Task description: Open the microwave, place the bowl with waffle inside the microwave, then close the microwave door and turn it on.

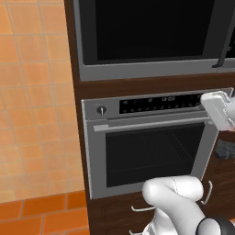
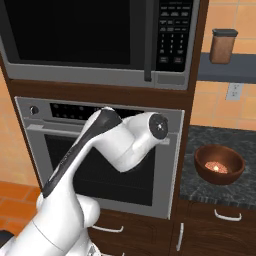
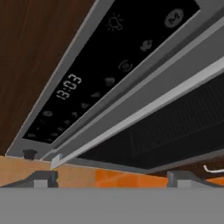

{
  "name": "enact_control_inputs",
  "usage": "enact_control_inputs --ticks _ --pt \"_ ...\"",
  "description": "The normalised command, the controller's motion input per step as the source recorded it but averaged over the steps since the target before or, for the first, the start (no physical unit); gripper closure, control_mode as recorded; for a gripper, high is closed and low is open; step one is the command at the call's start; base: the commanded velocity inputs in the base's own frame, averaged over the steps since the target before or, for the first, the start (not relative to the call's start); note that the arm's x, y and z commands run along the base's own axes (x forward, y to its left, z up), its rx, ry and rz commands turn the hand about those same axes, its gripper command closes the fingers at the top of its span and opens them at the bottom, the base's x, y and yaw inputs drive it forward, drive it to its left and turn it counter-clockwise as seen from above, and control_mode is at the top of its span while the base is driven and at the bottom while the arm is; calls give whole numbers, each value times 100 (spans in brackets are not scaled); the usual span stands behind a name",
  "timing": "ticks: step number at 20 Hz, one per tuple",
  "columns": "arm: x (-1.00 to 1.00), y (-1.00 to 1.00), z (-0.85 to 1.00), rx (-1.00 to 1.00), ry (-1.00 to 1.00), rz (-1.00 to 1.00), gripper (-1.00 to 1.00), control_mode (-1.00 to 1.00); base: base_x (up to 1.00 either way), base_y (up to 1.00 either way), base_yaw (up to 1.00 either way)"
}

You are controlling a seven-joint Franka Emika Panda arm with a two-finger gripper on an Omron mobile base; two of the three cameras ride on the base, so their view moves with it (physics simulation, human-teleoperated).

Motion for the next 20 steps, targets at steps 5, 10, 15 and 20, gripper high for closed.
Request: enact_control_inputs --ticks 5,10,15,20 --pt "28 -43 62 54 -13 -19 -100 -100 0 0 0" --pt "30 -27 67 53 -8 -21 -100 -100 0 0 0" --pt "6 -32 49 42 -3 -12 -100 -100 0 0 0" --pt "-7 -19 6 22 2 -4 -100 -100 0 0 0"
